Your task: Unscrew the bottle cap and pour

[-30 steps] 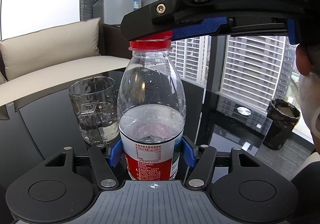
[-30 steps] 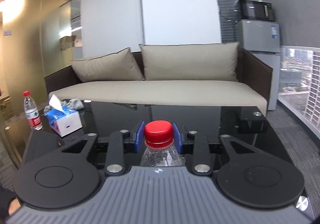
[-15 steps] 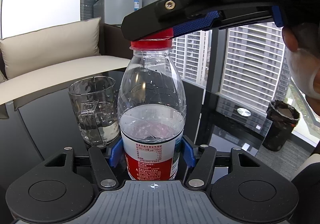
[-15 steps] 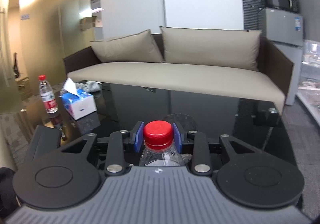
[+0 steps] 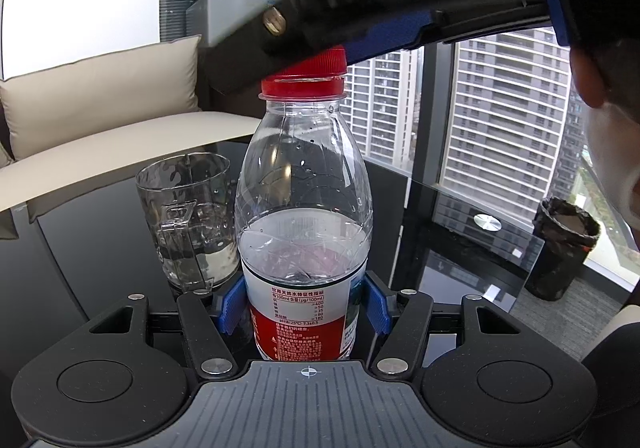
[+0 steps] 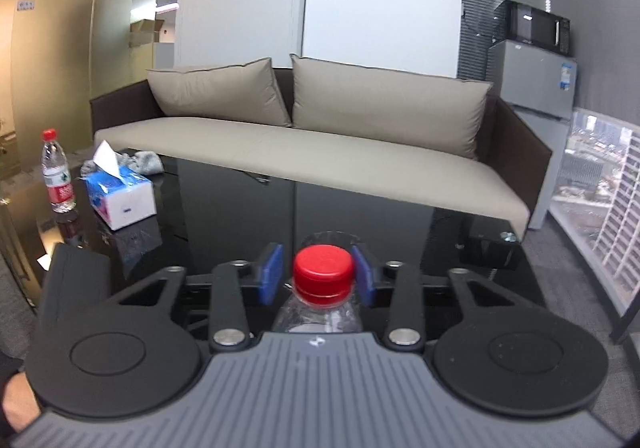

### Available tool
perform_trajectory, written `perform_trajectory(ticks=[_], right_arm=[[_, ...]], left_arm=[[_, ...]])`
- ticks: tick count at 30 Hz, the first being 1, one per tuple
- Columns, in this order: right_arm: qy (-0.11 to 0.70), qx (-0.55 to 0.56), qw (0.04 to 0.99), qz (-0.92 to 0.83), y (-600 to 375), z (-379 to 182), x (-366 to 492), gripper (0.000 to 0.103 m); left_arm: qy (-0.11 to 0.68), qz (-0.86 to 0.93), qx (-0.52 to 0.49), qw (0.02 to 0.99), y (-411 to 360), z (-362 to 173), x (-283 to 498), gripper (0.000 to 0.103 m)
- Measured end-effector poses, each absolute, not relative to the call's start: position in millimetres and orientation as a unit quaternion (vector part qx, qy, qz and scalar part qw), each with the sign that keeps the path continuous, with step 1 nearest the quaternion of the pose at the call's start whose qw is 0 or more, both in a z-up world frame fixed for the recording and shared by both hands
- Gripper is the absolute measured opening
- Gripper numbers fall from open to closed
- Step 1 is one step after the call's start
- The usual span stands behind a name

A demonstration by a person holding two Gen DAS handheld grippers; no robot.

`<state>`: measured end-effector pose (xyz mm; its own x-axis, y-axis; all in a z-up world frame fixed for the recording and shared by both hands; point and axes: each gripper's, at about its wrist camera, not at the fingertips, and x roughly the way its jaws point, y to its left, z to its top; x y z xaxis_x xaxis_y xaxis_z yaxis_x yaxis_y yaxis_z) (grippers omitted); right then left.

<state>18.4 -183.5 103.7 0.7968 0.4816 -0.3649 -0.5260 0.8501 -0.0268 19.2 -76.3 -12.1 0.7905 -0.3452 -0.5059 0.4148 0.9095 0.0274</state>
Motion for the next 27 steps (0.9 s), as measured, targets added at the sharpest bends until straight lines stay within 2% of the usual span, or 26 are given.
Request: perform_trajectory(ticks=[20, 27], right_arm=[[0.198, -0.081, 0.904, 0.37, -208, 108, 50, 0.032], [0.186, -0.096, 0.906, 0.368, -197, 110, 35, 0.032]], left_arm=[[0.242, -0.199, 0.069, 0.947, -78, -10, 19, 0.056], [0.225, -0.193, 0.065, 0.953, -77, -8, 15, 0.058]])
